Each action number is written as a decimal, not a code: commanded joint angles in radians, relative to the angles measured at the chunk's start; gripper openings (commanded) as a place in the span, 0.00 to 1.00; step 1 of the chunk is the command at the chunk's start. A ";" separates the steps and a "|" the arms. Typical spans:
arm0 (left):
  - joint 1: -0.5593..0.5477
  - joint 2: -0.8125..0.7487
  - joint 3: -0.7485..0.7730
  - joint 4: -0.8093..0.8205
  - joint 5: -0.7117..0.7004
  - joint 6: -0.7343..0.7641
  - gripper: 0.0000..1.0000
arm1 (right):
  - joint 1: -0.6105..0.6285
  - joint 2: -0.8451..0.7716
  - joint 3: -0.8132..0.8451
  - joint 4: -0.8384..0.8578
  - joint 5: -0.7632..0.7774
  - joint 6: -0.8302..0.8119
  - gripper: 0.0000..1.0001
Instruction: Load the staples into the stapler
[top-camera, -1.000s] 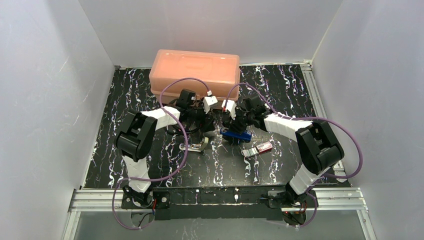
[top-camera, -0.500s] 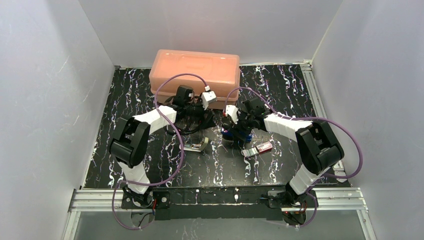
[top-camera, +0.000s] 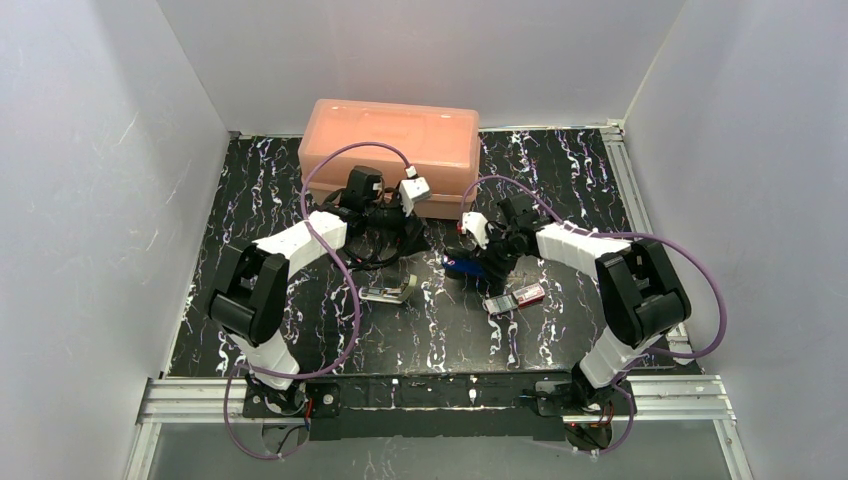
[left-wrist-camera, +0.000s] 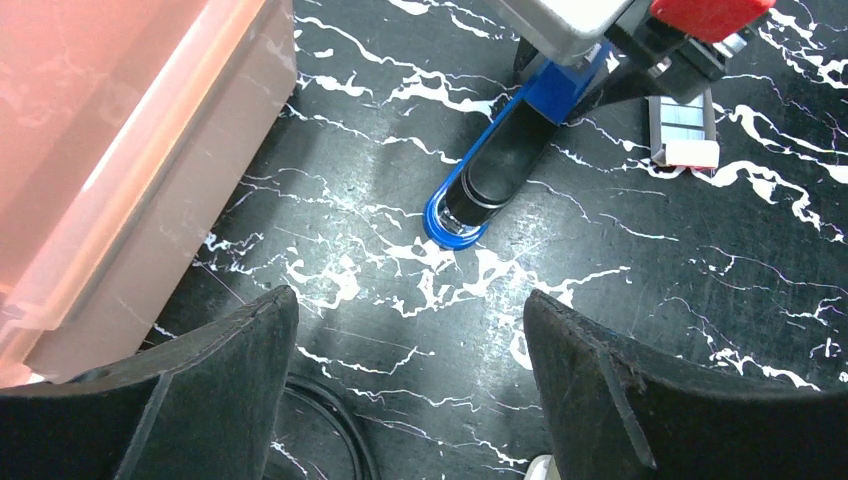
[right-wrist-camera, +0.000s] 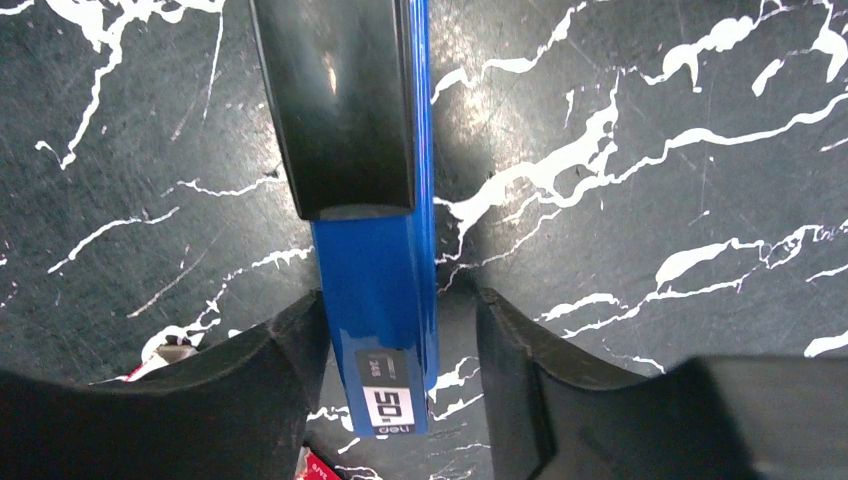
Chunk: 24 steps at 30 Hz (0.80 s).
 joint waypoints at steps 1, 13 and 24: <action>0.005 -0.042 0.014 -0.051 0.030 0.002 0.81 | -0.013 -0.036 0.040 -0.032 -0.040 -0.020 0.49; 0.005 -0.007 0.069 -0.102 0.082 -0.175 0.90 | -0.012 -0.088 0.010 0.077 -0.076 0.005 0.05; 0.007 0.031 0.163 -0.128 0.155 -0.430 0.88 | -0.013 -0.182 0.008 0.140 -0.098 0.003 0.02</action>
